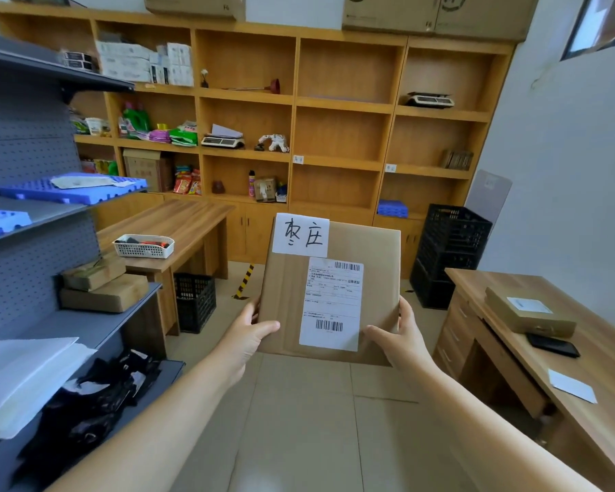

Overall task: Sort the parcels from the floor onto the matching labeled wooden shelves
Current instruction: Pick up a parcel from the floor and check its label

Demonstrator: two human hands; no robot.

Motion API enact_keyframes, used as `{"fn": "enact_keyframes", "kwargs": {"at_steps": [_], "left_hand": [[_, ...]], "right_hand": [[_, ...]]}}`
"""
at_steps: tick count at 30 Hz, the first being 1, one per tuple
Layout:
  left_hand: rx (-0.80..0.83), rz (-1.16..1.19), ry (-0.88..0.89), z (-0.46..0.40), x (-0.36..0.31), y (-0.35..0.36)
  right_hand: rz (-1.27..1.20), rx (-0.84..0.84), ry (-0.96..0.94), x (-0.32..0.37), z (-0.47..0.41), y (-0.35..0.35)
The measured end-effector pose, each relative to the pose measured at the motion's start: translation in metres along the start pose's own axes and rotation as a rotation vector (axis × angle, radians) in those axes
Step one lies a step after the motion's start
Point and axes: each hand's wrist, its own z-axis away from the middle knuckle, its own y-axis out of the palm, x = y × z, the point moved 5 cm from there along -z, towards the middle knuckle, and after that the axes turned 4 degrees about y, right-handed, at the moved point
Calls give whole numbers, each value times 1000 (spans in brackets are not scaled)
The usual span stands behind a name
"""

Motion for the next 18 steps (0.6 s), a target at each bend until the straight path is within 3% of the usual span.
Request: {"fn": "enact_keyframes", "kwargs": {"at_steps": [11,18], "left_hand": [[63,-6,-38,-195,0,-45],[80,26,-37,-296,13,-36]], "right_hand": [[-45,-65,21,17,-172,71],[-71,-95,65,-1,-269,84]]}}
